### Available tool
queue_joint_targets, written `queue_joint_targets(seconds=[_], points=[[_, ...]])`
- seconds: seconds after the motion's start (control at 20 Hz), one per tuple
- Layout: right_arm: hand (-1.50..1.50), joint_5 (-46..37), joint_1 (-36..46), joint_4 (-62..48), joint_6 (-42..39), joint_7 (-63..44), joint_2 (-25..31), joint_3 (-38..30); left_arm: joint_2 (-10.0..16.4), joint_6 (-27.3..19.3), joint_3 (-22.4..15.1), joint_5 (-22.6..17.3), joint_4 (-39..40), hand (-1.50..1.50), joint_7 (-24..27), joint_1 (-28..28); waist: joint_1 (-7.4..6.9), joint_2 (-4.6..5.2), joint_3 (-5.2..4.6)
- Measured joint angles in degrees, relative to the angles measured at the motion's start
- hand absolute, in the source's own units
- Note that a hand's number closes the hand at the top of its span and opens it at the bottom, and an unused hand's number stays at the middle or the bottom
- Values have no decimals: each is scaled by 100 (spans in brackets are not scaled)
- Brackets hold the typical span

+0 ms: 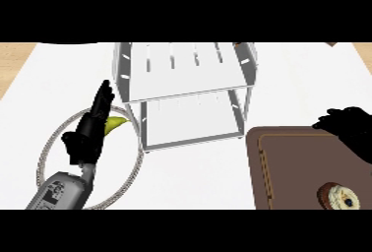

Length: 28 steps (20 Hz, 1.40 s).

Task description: Pick the cupcake from the tray and place it in the tiered basket

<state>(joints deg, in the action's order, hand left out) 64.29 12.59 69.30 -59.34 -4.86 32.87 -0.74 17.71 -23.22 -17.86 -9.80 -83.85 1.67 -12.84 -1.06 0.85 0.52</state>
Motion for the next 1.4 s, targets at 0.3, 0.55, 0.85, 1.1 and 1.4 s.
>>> queue_joint_targets(seconds=[0.3,0.55,0.85,1.1,1.4], points=[[-150,216,266,-27,-661,-175,1381,-564,-56,-60,-76,74,-95,0,-46,19,44,-58,-4],[-150,-306,685,756,-879,-261,2160,-1260,-57,-88,-33,66,-51,0,-47,91,160,-125,-6],[-150,-1179,968,2010,-1008,-369,2387,-2088,-64,-112,-6,71,-77,0,14,205,217,-142,-1],[-150,-1770,869,2933,-1100,-421,2247,-2577,-86,-155,-23,130,-138,0,-17,203,205,-114,-3],[-150,-2295,400,3961,-1161,-421,1798,-2831,-134,-165,-55,188,-170,0,-15,215,192,-91,-6]])
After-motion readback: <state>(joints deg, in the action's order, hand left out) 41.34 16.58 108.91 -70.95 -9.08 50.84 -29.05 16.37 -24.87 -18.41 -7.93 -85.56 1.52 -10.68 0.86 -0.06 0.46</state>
